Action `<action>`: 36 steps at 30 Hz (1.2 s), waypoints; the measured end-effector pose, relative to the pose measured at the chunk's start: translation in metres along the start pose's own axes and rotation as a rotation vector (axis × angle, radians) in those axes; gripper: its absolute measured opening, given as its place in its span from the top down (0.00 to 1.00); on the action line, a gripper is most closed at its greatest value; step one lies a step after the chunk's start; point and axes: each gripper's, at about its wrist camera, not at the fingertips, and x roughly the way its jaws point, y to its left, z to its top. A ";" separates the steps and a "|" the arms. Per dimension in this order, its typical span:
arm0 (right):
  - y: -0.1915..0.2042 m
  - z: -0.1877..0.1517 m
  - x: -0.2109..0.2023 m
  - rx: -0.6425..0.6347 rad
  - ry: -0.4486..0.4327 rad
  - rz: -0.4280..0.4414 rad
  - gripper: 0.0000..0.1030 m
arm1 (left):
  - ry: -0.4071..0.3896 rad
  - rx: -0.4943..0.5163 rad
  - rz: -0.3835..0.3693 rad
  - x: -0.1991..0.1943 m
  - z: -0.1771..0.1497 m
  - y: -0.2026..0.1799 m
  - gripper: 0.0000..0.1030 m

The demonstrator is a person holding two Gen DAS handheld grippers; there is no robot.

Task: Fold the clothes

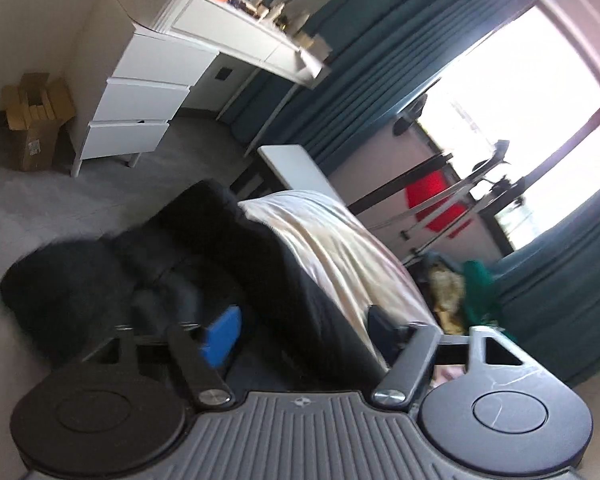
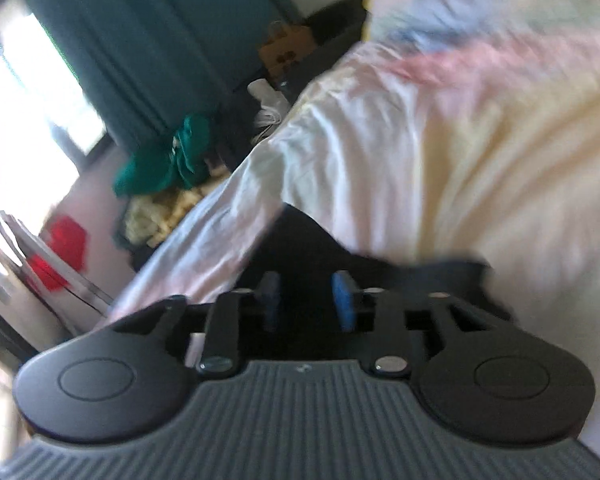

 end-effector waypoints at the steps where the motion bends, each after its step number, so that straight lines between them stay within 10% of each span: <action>1: -0.014 -0.005 -0.009 0.068 0.018 0.031 0.53 | -0.011 -0.017 -0.013 -0.014 -0.011 0.004 0.18; 5: -0.063 -0.039 -0.041 0.286 0.119 0.109 0.53 | 0.050 -0.062 -0.033 -0.045 -0.060 0.031 0.17; 14: -0.065 -0.088 -0.026 0.338 0.355 0.236 0.53 | 0.206 -0.438 -0.092 -0.018 -0.089 0.102 0.17; 21: -0.058 -0.096 0.000 0.414 0.307 0.265 0.24 | 0.122 -0.470 -0.131 0.029 -0.088 0.100 0.17; 26: -0.048 -0.086 0.011 0.348 0.226 0.269 0.23 | 0.091 -0.459 -0.123 0.051 -0.081 0.099 0.41; 28: -0.045 -0.084 0.014 0.307 0.180 0.264 0.35 | 0.089 -0.477 -0.129 0.053 -0.081 0.101 0.55; 31: -0.045 -0.083 0.020 0.263 0.134 0.224 0.79 | 0.084 -0.503 -0.137 0.057 -0.081 0.104 0.69; 36: -0.042 -0.085 0.010 0.277 0.089 0.205 0.86 | 0.093 -0.484 -0.159 0.049 -0.074 0.101 0.81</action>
